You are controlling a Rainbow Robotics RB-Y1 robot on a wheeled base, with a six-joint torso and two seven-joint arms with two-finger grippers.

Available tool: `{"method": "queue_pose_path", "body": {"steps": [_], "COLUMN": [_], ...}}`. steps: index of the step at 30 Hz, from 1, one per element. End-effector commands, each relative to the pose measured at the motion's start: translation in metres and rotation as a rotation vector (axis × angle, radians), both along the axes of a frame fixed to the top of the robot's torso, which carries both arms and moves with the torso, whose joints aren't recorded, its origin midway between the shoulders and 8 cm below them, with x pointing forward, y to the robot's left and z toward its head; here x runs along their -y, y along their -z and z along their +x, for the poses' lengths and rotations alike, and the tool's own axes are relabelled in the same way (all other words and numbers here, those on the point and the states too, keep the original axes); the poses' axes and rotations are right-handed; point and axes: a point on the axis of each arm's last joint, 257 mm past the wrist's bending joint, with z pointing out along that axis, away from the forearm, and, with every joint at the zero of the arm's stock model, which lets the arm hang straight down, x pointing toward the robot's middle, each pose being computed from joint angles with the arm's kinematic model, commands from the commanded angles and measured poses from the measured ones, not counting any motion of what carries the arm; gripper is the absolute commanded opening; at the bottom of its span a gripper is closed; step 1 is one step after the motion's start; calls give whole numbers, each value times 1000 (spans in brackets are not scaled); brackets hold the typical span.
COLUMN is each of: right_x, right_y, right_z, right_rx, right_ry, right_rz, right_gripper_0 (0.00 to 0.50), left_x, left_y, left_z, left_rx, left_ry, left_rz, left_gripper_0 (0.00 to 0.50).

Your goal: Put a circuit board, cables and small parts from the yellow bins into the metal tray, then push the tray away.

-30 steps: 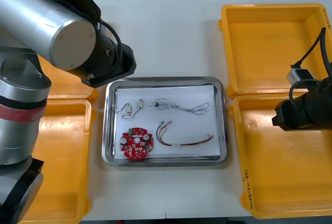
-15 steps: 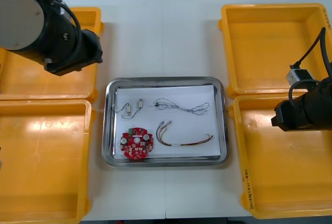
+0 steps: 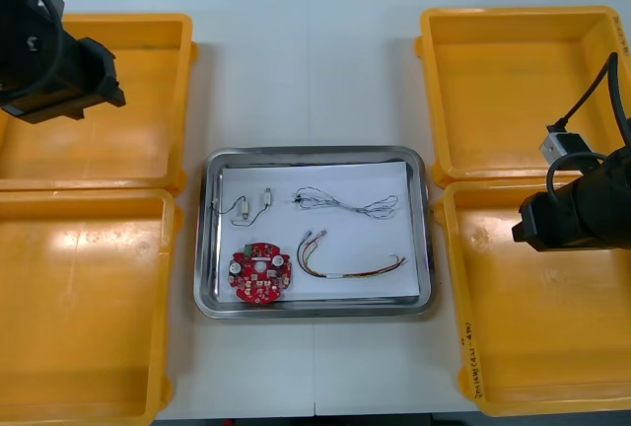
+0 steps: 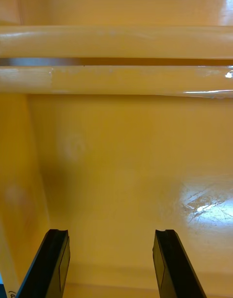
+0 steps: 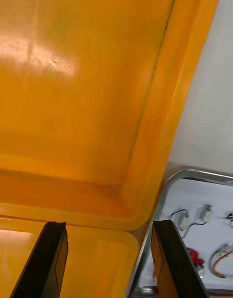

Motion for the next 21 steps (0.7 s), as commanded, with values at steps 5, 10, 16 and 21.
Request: {"method": "queue_pose_path", "body": {"steps": [5, 10, 16, 21], "right_x": [7, -9, -34, -51], "right_y": [-5, -4, -3, -7], "right_z": [-3, -2, -2, -3], "right_rx": [1, 0, -5, 20], "right_ry": [-30, -98, -203, -375], "right_rz": [-25, -42, -68, -120], "right_gripper_0": [500, 500, 500, 500], "left_x": [-56, -70, -83, -88], "left_y": [-32, -18, 5, 15], "left_z": [4, -5, -25, -39], "left_rx": [15, -14, -37, -40], "left_ry": [46, 94, 112, 119], "left_rz": [121, 148, 158, 164], "left_gripper_0": [500, 500, 500, 500]}}
